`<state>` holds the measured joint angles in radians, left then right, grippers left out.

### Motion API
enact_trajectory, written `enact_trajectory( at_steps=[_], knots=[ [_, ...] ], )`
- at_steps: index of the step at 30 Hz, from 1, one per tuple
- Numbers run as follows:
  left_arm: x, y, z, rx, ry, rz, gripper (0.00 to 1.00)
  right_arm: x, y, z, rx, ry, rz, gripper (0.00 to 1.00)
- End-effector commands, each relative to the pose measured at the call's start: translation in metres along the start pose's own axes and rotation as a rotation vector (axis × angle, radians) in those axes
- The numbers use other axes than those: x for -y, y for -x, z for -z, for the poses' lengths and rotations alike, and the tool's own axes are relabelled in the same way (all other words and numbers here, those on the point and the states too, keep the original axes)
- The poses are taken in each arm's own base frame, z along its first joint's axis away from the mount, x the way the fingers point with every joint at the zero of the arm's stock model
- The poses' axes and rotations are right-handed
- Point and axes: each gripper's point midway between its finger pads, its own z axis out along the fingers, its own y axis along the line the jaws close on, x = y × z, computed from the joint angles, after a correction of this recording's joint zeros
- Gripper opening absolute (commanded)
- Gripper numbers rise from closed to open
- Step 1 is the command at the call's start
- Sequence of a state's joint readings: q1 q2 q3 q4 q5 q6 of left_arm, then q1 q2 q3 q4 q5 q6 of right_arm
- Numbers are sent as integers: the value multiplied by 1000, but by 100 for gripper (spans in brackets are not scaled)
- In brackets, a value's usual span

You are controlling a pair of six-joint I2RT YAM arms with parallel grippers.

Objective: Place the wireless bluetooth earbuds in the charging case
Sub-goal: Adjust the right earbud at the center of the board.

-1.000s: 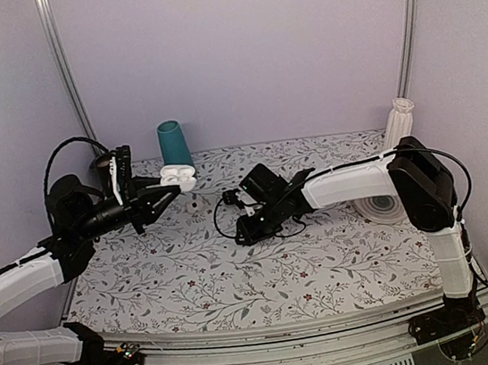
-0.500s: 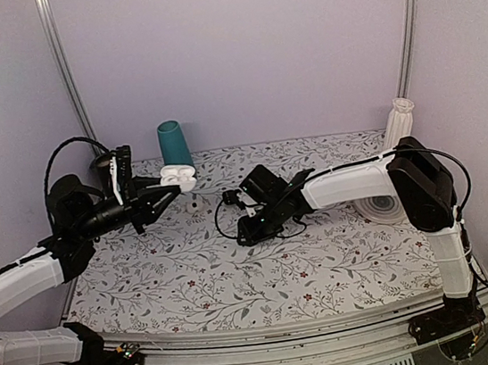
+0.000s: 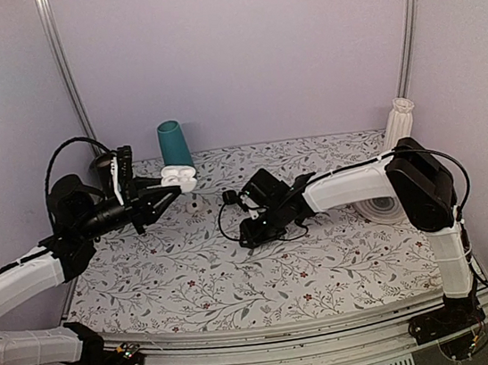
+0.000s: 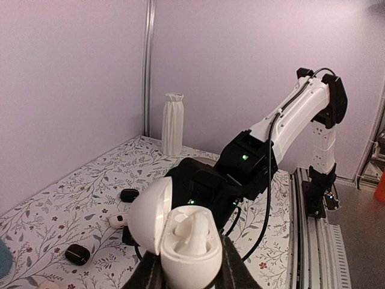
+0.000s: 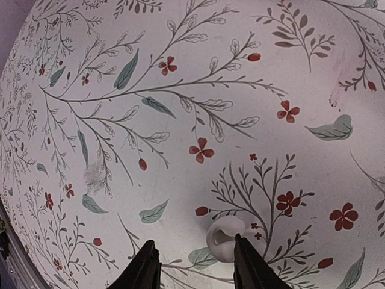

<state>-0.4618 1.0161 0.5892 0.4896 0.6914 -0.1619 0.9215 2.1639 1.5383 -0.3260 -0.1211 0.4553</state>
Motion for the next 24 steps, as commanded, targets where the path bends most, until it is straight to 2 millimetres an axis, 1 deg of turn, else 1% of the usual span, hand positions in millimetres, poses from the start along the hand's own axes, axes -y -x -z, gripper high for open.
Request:
enact_trajectory(
  at_steps=[1, 6, 9, 15, 17, 24],
  knots=[
    [-3, -3, 2, -1, 3, 5, 0, 8, -9, -8, -11, -5, -19, 42],
    [-3, -3, 1, -2, 1, 7, 0, 6, -14, -7, -23, 4, -29, 42],
    [-3, -4, 1, -4, -1, 10, 0, 3, -16, -3, -25, 12, -37, 42],
    [-2, -4, 1, -4, -4, 12, 0, -15, -21, 8, -24, 43, -32, 42],
    [-3, -4, 1, -4, -3, 13, 0, -22, -20, 11, -18, 59, -28, 42],
    [-2, -5, 0, -4, -9, 17, 0, -38, -14, 10, -9, 131, -24, 42]
  ],
)
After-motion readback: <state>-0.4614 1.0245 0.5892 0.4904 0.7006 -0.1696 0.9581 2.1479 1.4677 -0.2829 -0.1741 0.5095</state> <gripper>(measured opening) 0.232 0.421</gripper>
